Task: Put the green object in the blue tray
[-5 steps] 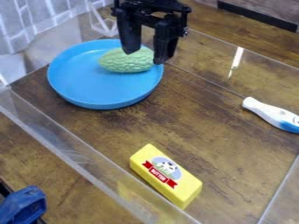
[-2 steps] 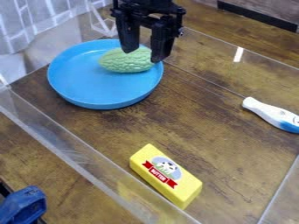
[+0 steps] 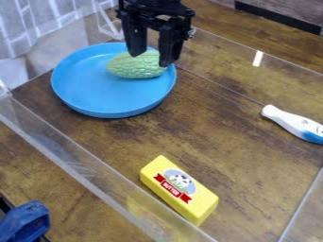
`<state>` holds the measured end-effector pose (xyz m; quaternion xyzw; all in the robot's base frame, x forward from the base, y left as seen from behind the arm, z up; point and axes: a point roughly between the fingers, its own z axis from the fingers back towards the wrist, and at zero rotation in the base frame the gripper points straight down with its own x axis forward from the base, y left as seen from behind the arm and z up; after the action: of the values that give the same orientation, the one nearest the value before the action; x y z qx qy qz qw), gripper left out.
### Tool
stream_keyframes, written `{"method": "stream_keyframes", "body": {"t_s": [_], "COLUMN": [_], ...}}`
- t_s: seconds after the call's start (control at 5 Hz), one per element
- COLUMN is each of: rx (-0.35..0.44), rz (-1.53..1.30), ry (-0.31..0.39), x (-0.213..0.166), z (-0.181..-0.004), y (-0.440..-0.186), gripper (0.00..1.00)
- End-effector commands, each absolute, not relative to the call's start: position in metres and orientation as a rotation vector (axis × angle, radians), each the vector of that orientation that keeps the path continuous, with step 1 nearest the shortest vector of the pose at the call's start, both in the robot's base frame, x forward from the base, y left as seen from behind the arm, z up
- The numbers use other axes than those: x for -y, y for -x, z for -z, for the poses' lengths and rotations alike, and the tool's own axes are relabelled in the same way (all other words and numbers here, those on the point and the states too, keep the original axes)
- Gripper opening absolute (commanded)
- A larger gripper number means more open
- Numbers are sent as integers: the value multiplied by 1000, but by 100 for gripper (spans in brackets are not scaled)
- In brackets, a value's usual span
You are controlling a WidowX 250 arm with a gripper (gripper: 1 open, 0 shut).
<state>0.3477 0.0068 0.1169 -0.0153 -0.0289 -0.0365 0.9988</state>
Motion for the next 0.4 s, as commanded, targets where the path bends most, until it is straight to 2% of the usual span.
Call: {"method": "stream_keyframes", "body": {"t_s": [0.0, 0.2], "rx": [142, 152], "rz": [71, 76], "ry": [24, 23], "x": [-12, -13], "z": [-135, -133], "y": [-361, -364], "gripper": [100, 100]}}
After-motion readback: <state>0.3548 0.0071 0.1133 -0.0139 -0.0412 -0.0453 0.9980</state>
